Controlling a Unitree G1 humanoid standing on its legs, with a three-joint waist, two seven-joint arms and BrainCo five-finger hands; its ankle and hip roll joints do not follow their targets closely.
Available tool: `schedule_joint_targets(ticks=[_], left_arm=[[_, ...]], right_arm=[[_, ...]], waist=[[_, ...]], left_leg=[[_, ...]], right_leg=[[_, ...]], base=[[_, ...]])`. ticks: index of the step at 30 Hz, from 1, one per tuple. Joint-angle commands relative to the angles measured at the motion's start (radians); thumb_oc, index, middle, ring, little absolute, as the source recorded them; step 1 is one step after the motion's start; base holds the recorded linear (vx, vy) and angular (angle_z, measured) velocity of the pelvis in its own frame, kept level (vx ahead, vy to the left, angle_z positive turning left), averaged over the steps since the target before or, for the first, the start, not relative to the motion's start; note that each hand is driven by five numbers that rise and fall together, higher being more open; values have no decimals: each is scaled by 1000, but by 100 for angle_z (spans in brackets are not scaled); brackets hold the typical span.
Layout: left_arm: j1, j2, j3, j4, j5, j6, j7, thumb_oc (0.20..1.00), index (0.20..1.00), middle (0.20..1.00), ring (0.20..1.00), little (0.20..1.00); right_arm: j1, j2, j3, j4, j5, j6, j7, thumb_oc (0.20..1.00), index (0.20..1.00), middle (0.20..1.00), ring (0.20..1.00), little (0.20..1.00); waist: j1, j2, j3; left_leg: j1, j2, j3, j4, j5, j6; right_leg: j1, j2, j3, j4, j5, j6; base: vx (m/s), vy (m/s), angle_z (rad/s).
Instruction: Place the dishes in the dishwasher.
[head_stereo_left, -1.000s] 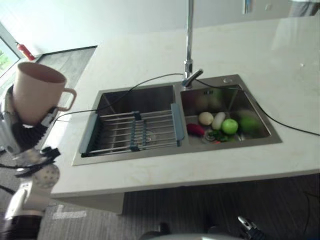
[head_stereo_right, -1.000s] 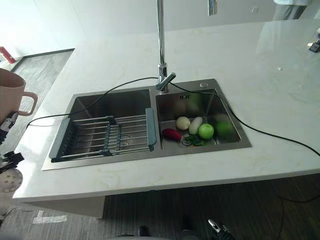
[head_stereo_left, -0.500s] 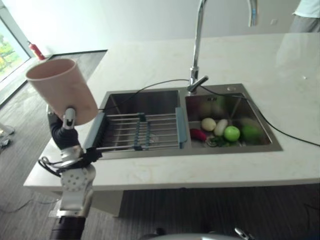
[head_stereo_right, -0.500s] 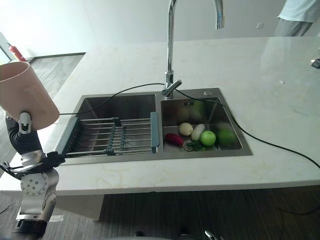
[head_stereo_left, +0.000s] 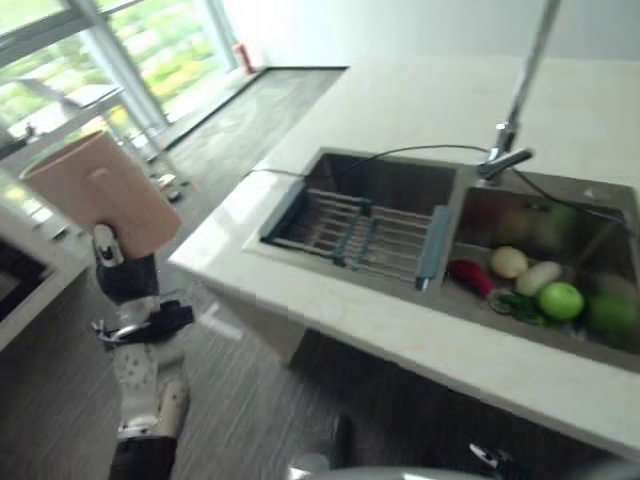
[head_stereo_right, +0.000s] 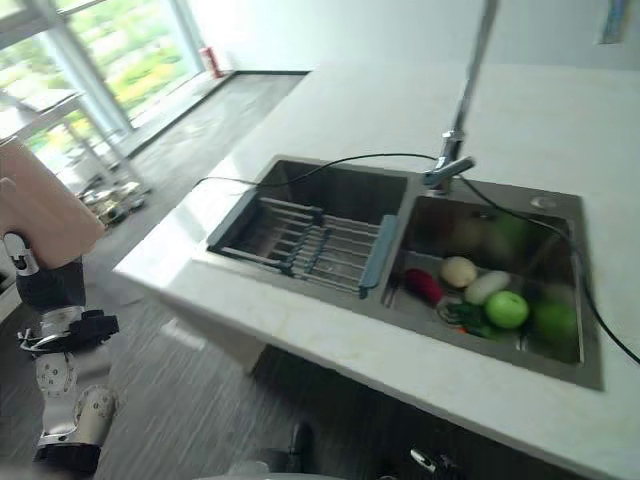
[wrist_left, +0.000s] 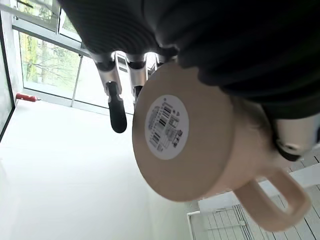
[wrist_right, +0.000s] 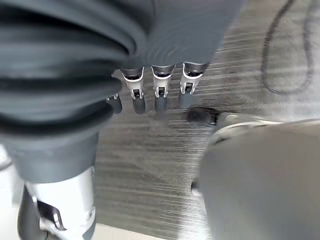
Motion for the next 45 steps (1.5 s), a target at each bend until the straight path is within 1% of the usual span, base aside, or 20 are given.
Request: schedule_joint_targets(ticks=[1, 3, 6, 8, 9, 10, 11, 16, 18, 20, 21, 22, 23, 24, 28, 32, 37, 40, 43, 45], left_arm=[[-62, 10, 38, -50, 1, -43, -76, 200, 200, 200, 200, 200], [-57, 3, 37, -53, -5, -44, -87, 200, 200, 200, 200, 200], [-66, -13, 11, -47, -60, -46, -180, 200, 200, 200, 200, 200], [-83, -17, -6, -41, -78, -38, -207, 200, 200, 200, 200, 200], [-97, -11, -21, -34, -101, -22, -241, 200, 200, 200, 200, 200], [-105, 1, -35, -44, -121, 6, -258, 200, 200, 200, 200, 200], [-102, 15, -45, -63, -121, 34, -260, 200, 200, 200, 200, 200], [-101, 38, -66, -100, -97, 69, -228, 200, 200, 200, 200, 200], [-99, 40, -72, -97, -90, 68, -216, 200, 200, 200, 200, 200], [-117, 58, -112, -69, -72, 51, -225, 200, 200, 200, 200, 200], [-136, 67, -139, -49, -73, 48, -256, 200, 200, 200, 200, 200], [-138, 69, -141, -46, -71, 47, -259, 200, 200, 200, 200, 200], [-164, 77, -173, -14, -50, 31, -257, 200, 200, 200, 200, 200], [-202, 77, -211, 21, 1, 13, -222, 200, 200, 200, 200, 200], [-233, 88, -220, 24, 114, 59, -124, 200, 200, 200, 200, 200], [-214, 99, -216, -2, 180, 78, -91, 200, 200, 200, 200, 200], [-167, 121, -183, -78, 205, 103, -79, 200, 200, 200, 200, 200], [-160, 128, -160, -94, 229, 87, -93, 200, 200, 200, 200, 200], [-185, 133, -172, -87, 271, 67, -125, 200, 200, 200, 200, 200], [-209, 134, -196, -72, 279, 63, -122, 200, 200, 200, 200, 200]], right_arm=[[-41, 14, -40, 3, 26, 1, -11, 1000, 1000, 1000, 1000, 1000], [-34, 19, -48, -4, 31, -2, -9, 1000, 1000, 1000, 1000, 1000], [9, 29, -84, -46, 63, -10, -19, 1000, 1000, 1000, 1000, 1000], [17, 28, -97, -51, 71, -17, -22, 1000, 1000, 1000, 1000, 1000], [19, 27, -104, -51, 85, -20, -30, 1000, 1000, 1000, 1000, 1000], [12, 31, -107, -54, 95, -18, -42, 1000, 1000, 1000, 1000, 1000], [1, 42, -102, -57, 108, -16, -58, 1000, 1000, 1000, 1000, 1000], [-7, 88, -89, -95, 143, -6, -85, 1000, 1000, 1000, 1000, 1000], [-4, 98, -86, -107, 132, 2, -91, 1000, 1000, 1000, 1000, 1000], [7, 117, -82, -98, 131, -6, -82, 1000, 1000, 1000, 1000, 1000], [9, 116, -82, -81, 156, -16, -76, 1000, 1000, 1000, 1000, 1000], [9, 116, -82, -79, 159, -17, -75, 1000, 1000, 1000, 1000, 1000], [8, 110, -81, -60, 163, -27, -67, 1000, 1000, 1000, 1000, 1000], [4, 90, -75, -42, 164, -24, -50, 1000, 1000, 1000, 1000, 1000], [3, 66, -48, -29, 153, 0, 3, 1000, 1000, 1000, 1000, 1000], [-6, 58, -27, -40, 146, 46, 35, 1000, 1000, 1000, 1000, 1000], [-11, 41, -6, -86, 258, 148, 192, 1000, 1000, 1000, 1000, 1000], [-12, 22, 13, -71, 249, 134, 223, 1000, 1000, 1000, 1000, 1000], [-12, 12, 6, -59, 302, 116, 219, 1000, 1000, 1000, 1000, 1000], [-11, 4, -7, -57, 324, 111, 217, 1000, 1000, 1000, 1000, 1000]], waist=[[-47, -18, 31], [-51, -21, 28], [-92, -15, 5], [-107, -7, -2], [-125, 5, -3], [-131, 10, 0], [-122, 15, 5], [-86, 20, 24], [-87, 19, 26], [-128, 9, 31], [-160, 0, 34], [-163, 0, 35], [-193, 3, 33], [-216, 7, 23], [-208, -1, 17], [-189, -11, 13], [-159, -24, 6], [-144, -31, 7], [-160, -34, 8], [-172, -31, 11]], left_leg=[[44, -4, -31, 197, -208, 68], [57, -13, -22, 234, -224, 74], [147, 24, 31, 275, -166, 13], [183, 16, 50, 226, -170, 8], [223, 1, 80, 128, -202, 27], [248, -27, 87, 42, -269, 66], [253, -56, 64, -18, -288, 98], [234, -106, 15, -77, -297, 156], [235, -115, 4, -87, -297, 168], [230, -136, -94, -86, -303, 193], [214, -145, -140, -83, -281, 202], [215, -145, -147, -83, -281, 203], [210, -147, -208, -84, -269, 209], [192, -147, -267, -87, -238, 208], [177, -133, -262, -72, -221, 201], [173, -116, -239, -61, -220, 185], [143, -78, -209, -25, -210, 143], [102, -61, -191, 27, -204, 121], [86, -21, -102, 53, -191, 98], [77, -11, -81, 65, -185, 86]], right_leg=[[12, -5, 74, 125, -112, 104], [-3, -6, 56, 136, -110, 98], [-51, -11, -35, 137, -86, 87], [-75, -25, -61, 143, -66, 99], [-111, -60, -92, 172, -39, 123], [-152, -114, -109, 217, -5, 160], [-173, -155, -110, 254, 14, 195], [-187, -243, -115, 332, 47, 226], [-192, -250, -93, 346, 46, 231], [-217, -183, 122, 315, 31, 242], [-223, -130, 249, 282, 33, 232], [-221, -125, 262, 280, 30, 232], [-206, -72, 397, 278, 4, 226], [-177, -3, 506, 295, -47, 193], [-127, 26, 494, 300, -112, 157], [-86, 32, 463, 246, -115, 147], [-38, 41, 407, 170, -111, 130], [-30, 40, 381, 161, -113, 121], [-33, 23, 333, 160, -110, 121], [-38, 9, 317, 160, -102, 122]], base=[[-354, -25, 170], [-167, 19, 120], [-392, 159, 94], [-373, 324, 246], [-406, 551, 232], [-480, 730, 238], [-349, 580, 138], [-200, 320, 72], [-117, 151, 26], [-86, 14, 33], [-51, -47, 114], [-13, -25, 230], [57, 25, 304], [63, 24, 288], [53, -73, 126], [54, -152, 47], [60, -129, 38], [37, -97, 31], [-21, 11, 30], [-24, 100, 81]])
